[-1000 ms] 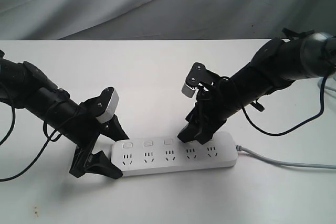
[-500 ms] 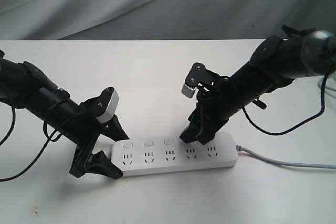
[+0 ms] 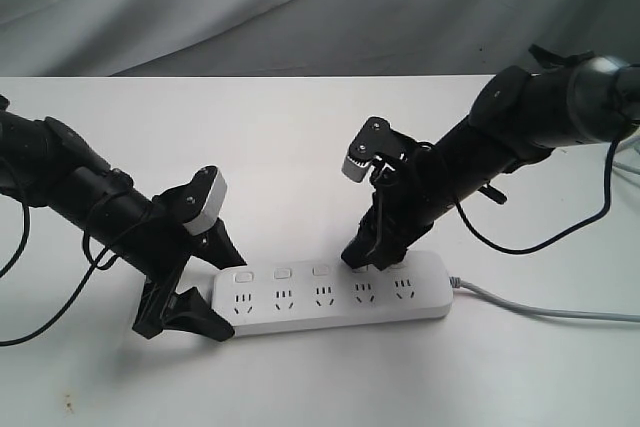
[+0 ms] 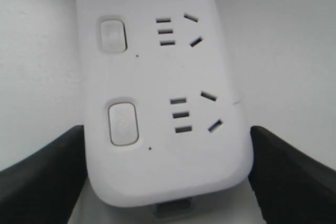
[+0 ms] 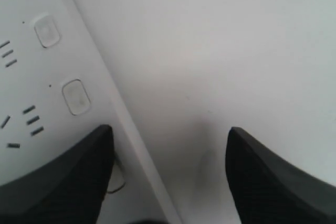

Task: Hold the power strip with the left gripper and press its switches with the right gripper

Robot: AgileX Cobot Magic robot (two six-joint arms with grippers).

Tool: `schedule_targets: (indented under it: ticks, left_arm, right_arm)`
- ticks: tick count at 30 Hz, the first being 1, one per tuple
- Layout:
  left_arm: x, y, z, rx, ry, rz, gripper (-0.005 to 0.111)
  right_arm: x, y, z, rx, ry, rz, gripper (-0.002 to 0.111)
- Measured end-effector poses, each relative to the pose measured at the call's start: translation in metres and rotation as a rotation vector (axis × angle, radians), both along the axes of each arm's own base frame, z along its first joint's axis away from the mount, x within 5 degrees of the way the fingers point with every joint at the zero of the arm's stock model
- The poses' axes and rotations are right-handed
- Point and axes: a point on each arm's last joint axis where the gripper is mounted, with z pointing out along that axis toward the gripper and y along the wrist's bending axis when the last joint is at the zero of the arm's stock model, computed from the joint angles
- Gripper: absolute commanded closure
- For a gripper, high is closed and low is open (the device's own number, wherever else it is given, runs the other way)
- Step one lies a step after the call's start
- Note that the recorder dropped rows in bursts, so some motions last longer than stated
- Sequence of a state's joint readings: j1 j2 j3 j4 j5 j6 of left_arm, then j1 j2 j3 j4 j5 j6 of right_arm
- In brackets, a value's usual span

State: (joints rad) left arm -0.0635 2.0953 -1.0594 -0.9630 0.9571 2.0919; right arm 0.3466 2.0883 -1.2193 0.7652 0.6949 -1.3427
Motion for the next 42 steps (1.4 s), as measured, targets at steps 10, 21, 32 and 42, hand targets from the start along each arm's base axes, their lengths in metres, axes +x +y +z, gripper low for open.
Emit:
schedule_targets:
  ticks: [10,21,32,42]
  left_arm:
    - [0.0,-0.001,0.0,-0.002,0.0,0.002,0.107]
    - [0.0,-0.001,0.0,-0.003,-0.001,0.003,0.107]
    - [0.0,-0.001,0.0,-0.003,-0.001,0.003,0.107]
    - [0.0,-0.001,0.0,-0.003,-0.001,0.003,0.107]
  right_arm:
    - [0.001,-0.004,0.014,-0.041,-0.077,0.032,0.051]
    - [0.004,-0.018,0.055,-0.014,-0.217,0.022,0.051]
    - [-0.004,-0.033,0.038,-0.021,-0.196,-0.011,0.051]
    - [-0.006,-0.031,0.021,-0.016,-0.118,-0.007,0.051]
